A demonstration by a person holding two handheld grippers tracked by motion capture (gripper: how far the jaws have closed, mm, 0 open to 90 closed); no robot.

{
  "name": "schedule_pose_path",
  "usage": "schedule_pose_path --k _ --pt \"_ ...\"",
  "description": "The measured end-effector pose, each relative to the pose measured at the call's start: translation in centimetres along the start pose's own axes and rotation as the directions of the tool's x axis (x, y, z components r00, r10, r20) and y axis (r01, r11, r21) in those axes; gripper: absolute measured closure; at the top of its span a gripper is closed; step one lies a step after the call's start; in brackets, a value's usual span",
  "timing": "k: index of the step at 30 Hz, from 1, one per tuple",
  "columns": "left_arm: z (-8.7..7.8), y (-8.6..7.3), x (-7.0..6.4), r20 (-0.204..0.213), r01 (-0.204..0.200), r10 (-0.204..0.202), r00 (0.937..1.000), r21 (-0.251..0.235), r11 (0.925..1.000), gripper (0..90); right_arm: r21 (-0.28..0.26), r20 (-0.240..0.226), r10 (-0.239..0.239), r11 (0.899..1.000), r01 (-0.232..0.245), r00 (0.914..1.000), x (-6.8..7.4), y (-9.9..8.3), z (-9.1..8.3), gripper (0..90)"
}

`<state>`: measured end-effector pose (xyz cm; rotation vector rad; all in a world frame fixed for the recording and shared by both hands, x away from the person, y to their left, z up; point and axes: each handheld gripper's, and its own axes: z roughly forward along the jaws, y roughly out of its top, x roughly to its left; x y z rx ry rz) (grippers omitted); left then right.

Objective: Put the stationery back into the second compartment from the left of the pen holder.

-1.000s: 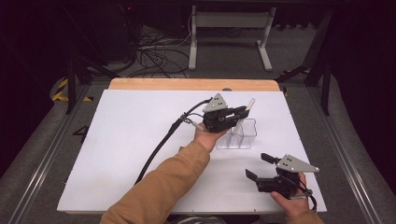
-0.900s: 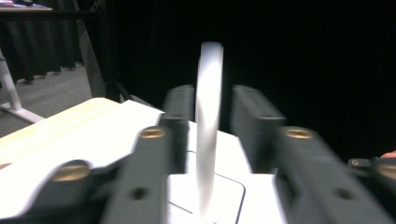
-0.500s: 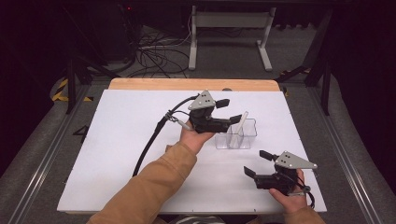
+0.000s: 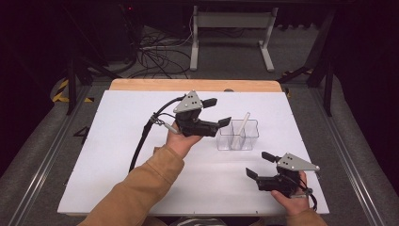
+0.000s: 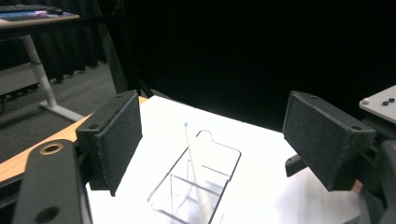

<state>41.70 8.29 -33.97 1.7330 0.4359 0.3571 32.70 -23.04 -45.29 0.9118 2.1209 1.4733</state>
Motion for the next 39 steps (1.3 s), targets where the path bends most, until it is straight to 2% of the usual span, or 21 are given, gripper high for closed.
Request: schedule_pose_path --k 5,10,11,15,17,23,26,28,30,34,36,39 --pt "-1.2 0.1 -0.2 -0.016 -0.016 0.016 0.9997 0.003 0.9999 18.0 -0.002 0.003 0.003 1.000 -0.003 1.0000 -0.1 -0.1 -0.1 14.0" --pt "-3.3 -0.1 -0.7 -0.036 0.007 -0.006 0.9993 0.019 0.9998 15.8 -0.005 0.012 0.006 1.000 -0.006 0.9999 -0.2 -0.1 -0.4 14.0" --pt "-3.3 -0.1 -0.7 -0.036 0.007 -0.006 0.9993 0.019 0.9998 15.2 -0.005 0.012 0.006 1.000 -0.006 0.9999 -0.2 -0.1 -0.4 14.0" --pt "-5.2 -0.8 -1.0 -0.042 0.004 -0.002 0.9991 0.037 0.9993 13.7 -0.006 0.020 0.005 1.000 -0.005 0.9998 -0.2 -0.1 -0.5 14.0" --pt "-6.3 -1.3 -1.2 -0.058 0.002 0.001 0.9983 0.044 0.9990 13.6 -0.007 0.021 0.004 1.000 -0.004 0.9998 -0.3 -0.1 -0.5 14.0" --pt "-9.3 -2.9 -1.7 -0.075 0.001 0.002 0.9972 0.051 0.9987 11.4 -0.012 0.029 0.003 1.000 -0.003 0.9996 -0.5 0.0 -0.5 14.0" --pt "-10.5 -3.9 -1.8 -0.075 0.017 -0.014 0.9971 0.048 0.9987 10.3 -0.012 0.031 0.001 1.000 -0.001 0.9995 -0.4 0.0 -0.5 14.0" --pt "-11.1 -4.7 -1.8 -0.072 0.020 -0.016 0.9973 0.056 0.9982 10.1 -0.009 0.033 -0.004 1.000 0.005 0.9994 -0.4 0.0 -0.5 14.0" --pt "-11.8 -5.4 -1.8 -0.088 0.015 -0.010 0.9961 0.065 0.9978 10.2 -0.004 0.037 -0.005 1.000 0.005 0.9993 -0.5 0.0 -0.4 14.0" --pt "-13.2 -7.1 -1.7 -0.109 0.031 -0.023 0.9938 0.074 0.9967 10.1 -0.008 0.036 0.004 1.000 -0.003 0.9993 -0.5 -0.1 -0.6 14.0" --pt "-13.8 -7.9 -1.7 -0.122 0.024 -0.013 0.9925 0.092 0.9955 10.1 -0.005 0.045 0.000 1.000 0.000 0.9990 -0.5 -0.1 -0.6 14.0" --pt "-14.5 -9.0 -1.7 -0.125 0.032 -0.019 0.9920 0.105 0.9940 9.6 -0.003 0.049 -0.004 1.000 0.004 0.9988 -0.6 -0.2 -0.6 14.0"
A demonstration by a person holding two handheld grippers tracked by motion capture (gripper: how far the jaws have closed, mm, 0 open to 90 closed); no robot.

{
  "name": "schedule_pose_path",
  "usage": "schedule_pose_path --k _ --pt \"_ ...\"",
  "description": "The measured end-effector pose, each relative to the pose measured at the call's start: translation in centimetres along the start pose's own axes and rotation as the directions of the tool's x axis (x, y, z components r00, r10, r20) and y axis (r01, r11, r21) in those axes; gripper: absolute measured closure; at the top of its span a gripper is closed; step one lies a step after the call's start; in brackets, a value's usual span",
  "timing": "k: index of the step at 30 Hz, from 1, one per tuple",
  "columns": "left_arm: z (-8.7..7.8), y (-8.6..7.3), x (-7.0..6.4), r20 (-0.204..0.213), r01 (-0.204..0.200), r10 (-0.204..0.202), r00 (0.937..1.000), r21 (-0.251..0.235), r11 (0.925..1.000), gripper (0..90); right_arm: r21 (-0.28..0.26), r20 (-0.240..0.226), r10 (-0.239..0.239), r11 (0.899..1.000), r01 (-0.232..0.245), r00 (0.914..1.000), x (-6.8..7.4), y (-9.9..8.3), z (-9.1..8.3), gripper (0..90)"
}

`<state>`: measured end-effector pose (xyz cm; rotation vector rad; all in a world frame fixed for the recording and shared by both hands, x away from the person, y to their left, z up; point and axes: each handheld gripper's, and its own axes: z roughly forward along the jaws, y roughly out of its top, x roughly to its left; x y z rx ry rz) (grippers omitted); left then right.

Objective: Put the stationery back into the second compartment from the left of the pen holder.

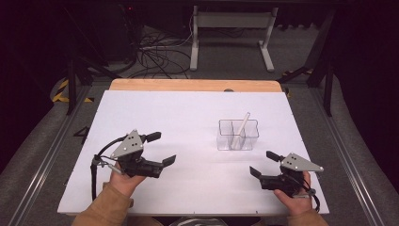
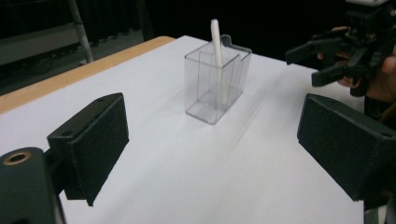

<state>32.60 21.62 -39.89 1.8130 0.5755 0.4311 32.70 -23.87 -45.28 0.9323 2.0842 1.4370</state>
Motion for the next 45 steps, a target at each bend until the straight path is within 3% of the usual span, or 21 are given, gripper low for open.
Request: schedule_pose_path --k 4,9,20,26,31,36,39,45 --pt "-0.6 -1.5 0.0 -0.001 0.003 -0.003 1.0000 0.010 0.9999 8.7 0.003 0.007 -0.006 1.000 0.005 1.0000 0.0 0.0 0.0 14.0" --pt "-1.2 -3.2 -0.1 -0.039 -0.017 0.019 0.9991 0.049 0.9986 6.9 0.005 0.012 -0.006 1.000 0.005 0.9999 0.0 -0.1 0.0 14.0" --pt "-2.7 -7.3 0.9 -0.047 0.059 -0.058 0.9972 0.036 0.9976 5.8 0.011 0.012 -0.008 1.000 0.008 0.9999 -0.1 -0.2 0.1 14.0" --pt "-3.0 -8.5 1.4 -0.081 0.059 -0.054 0.9952 0.058 0.9966 5.4 0.027 0.015 -0.015 1.000 0.015 0.9998 0.0 -0.4 0.4 14.0" --pt "-3.7 -8.6 1.9 -0.087 0.112 -0.110 0.9902 0.018 0.9936 5.5 0.035 0.024 -0.016 0.999 0.015 0.9996 -0.3 -0.6 0.4 14.0" --pt "-4.3 -8.4 2.1 -0.134 0.067 -0.065 0.9888 0.011 0.9977 5.5 0.039 0.022 -0.017 0.999 0.016 0.9996 -0.3 -0.7 0.5 14.0" --pt "-4.2 -8.4 2.1 -0.126 0.085 -0.084 0.9885 0.007 0.9964 5.5 0.038 0.021 -0.010 0.999 0.009 0.9997 -0.4 -0.8 0.5 14.0" --pt "-4.3 -8.3 2.0 -0.131 0.081 -0.080 0.9881 0.006 0.9967 5.6 0.041 0.021 -0.013 0.999 0.012 0.9997 -0.4 -0.8 0.5 14.0"
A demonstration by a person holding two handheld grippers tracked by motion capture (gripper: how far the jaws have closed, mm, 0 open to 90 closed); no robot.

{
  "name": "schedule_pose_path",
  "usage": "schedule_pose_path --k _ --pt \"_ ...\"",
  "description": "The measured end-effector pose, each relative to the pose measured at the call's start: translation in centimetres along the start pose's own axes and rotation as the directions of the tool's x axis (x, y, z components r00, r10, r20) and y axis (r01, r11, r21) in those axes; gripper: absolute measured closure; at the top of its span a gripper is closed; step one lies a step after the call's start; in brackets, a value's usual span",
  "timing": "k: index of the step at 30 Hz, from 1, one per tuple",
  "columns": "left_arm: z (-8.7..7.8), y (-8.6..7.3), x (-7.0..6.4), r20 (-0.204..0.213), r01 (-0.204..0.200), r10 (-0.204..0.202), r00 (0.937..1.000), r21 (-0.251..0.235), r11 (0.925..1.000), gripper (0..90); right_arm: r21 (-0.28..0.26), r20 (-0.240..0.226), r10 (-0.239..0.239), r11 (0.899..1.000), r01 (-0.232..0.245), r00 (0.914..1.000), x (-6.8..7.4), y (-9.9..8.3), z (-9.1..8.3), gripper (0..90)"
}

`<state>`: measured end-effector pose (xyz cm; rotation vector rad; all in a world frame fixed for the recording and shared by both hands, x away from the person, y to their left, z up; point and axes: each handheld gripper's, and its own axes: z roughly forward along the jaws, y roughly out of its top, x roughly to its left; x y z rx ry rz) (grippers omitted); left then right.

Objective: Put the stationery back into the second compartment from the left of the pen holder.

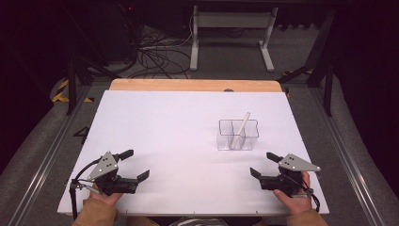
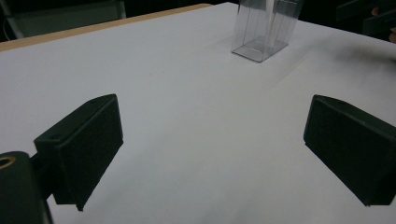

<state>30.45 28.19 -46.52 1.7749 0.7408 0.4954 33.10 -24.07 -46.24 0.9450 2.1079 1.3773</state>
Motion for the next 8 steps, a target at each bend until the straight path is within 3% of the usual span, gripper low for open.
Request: schedule_pose_path --k 8 --pt "-0.29 0.15 0.19 0.001 0.035 -0.035 0.9994 0.015 0.9993 5.8 0.009 0.006 -0.007 1.000 0.007 1.0000 0.04 0.02 0.15 14.0"
